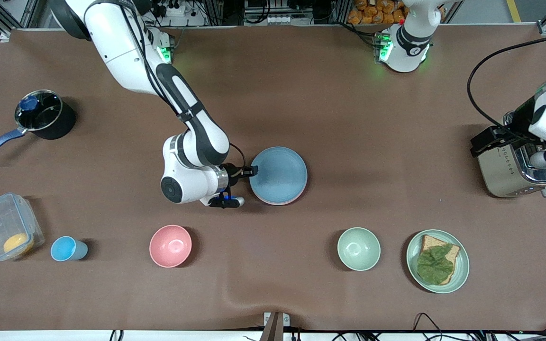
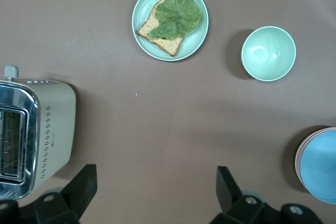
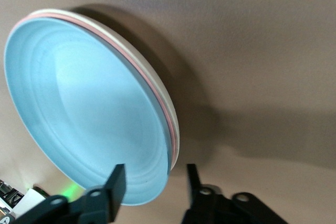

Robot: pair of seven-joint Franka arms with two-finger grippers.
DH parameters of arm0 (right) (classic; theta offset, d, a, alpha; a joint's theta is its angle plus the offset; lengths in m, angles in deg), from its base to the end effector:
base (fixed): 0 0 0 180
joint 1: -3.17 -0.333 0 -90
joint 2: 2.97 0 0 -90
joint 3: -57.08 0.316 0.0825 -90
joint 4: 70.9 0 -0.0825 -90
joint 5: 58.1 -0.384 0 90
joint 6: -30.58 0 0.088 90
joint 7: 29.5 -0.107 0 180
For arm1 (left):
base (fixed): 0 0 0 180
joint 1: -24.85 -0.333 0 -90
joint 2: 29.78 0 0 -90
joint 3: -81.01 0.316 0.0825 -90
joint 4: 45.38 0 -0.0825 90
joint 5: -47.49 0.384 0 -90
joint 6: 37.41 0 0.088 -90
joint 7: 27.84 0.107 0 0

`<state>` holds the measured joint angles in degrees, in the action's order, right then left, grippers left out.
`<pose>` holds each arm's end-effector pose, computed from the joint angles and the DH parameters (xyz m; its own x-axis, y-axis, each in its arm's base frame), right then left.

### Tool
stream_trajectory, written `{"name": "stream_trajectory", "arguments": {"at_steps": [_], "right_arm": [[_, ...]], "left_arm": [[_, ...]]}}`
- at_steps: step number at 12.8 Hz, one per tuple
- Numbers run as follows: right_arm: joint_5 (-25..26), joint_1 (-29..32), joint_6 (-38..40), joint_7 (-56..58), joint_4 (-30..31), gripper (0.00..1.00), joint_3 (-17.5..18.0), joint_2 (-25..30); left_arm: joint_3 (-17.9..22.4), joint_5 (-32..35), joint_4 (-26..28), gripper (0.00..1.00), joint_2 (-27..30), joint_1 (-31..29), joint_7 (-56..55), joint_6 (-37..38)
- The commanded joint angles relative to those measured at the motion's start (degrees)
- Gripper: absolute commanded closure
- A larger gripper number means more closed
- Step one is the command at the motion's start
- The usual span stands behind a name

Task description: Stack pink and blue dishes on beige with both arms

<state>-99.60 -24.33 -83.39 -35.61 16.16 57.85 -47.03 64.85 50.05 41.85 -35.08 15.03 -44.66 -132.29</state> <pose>0.5849 0.3597 0.1963 0.9002 0.0906 -0.4259 -0.1311 -0.8764 -0.4635 0.5877 -0.0531 0.6042 0.9824 0.1805 0.0482 0.1809 -0.9835 -0.0052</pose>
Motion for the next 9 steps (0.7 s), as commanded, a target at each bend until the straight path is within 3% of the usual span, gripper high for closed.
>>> {"name": "stream_trajectory", "arguments": {"at_steps": [1, 5, 9], "right_arm": [[-0.69, 1.21, 1.47, 0.22, -3.03, 0.00, -0.69, 0.03], [1.23, 9.11, 8.47, 0.57, -3.21, 0.00, -1.04, 1.43], [12.38, 18.52, 22.09, 1.54, -8.82, 0.00, -1.04, 1.97]], "left_arm": [[4.54, -1.51, -0.04, 0.00, 1.70, 4.10, 1.17, 2.16], [6.74, -2.12, 0.57, 0.00, 2.40, 5.86, 2.75, 2.25], [11.22, -2.12, 0.75, 0.00, 2.49, 11.04, 2.67, 2.34]]}}
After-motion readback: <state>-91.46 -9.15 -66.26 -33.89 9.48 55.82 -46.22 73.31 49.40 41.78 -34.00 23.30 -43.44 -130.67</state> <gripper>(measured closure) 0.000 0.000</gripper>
